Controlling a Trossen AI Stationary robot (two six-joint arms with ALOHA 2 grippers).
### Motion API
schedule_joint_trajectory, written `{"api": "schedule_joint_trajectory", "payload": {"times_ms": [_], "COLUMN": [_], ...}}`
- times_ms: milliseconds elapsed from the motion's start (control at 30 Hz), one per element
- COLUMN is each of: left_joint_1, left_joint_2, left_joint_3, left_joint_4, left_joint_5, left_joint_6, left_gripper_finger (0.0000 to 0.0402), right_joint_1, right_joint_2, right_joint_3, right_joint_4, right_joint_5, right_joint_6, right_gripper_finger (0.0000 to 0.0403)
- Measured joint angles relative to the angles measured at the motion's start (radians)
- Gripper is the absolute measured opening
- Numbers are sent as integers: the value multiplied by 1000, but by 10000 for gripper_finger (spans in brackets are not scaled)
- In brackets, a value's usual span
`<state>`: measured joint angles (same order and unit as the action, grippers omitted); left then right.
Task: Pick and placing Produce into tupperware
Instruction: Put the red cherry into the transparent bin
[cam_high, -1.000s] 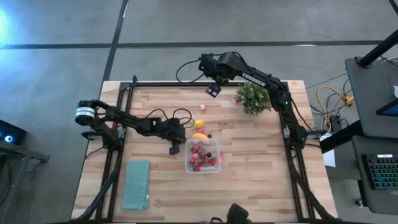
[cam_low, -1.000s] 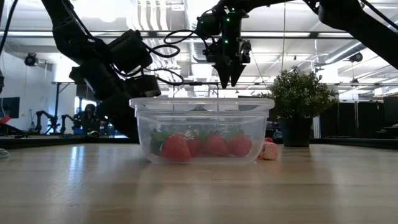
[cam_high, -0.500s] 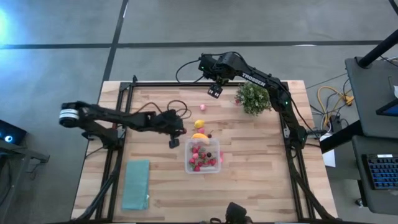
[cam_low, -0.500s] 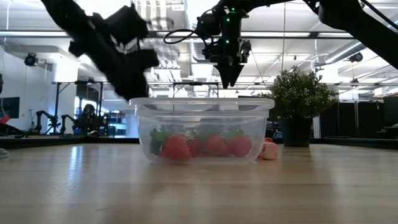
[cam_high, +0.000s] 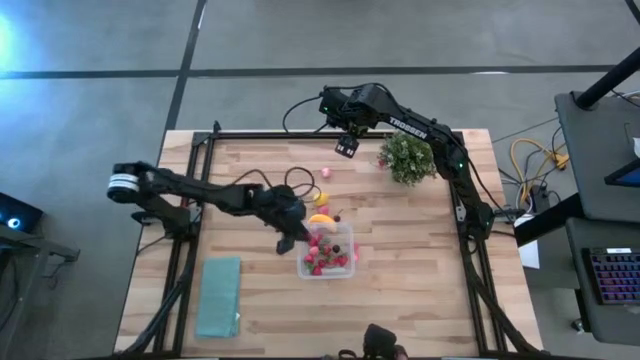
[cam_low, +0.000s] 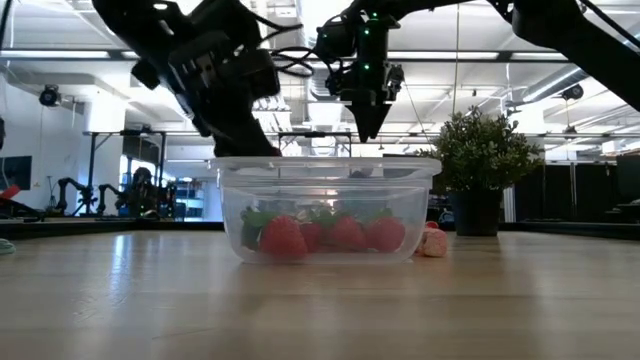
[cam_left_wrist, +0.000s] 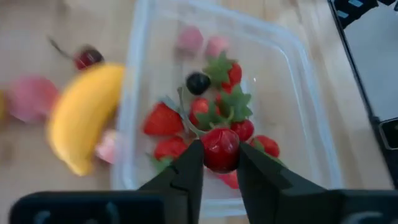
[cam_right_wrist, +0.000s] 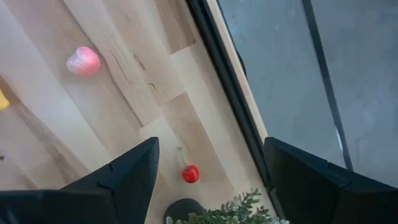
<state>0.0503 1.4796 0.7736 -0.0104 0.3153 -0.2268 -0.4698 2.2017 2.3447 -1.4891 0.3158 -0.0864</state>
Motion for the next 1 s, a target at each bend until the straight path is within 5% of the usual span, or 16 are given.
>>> {"api": "schedule_joint_trajectory", "payload": {"times_ms": [433,1000], "left_joint_1": [10,98], "left_joint_2": [-11,-246], "left_joint_3": [71,72], "left_joint_4": [-35,-47], "left_joint_5": [-11,-140], "left_joint_6": [-58,-77], "left_gripper_finger": [221,233], "right_joint_1": [-81,-150], "right_joint_2": [5,155], "right_joint_3": [-50,-234], "right_joint_4": [-81,-82], "right_joint_5": [-24,-28], "right_joint_6": [52,33], "right_gripper_finger": [281,281]}}
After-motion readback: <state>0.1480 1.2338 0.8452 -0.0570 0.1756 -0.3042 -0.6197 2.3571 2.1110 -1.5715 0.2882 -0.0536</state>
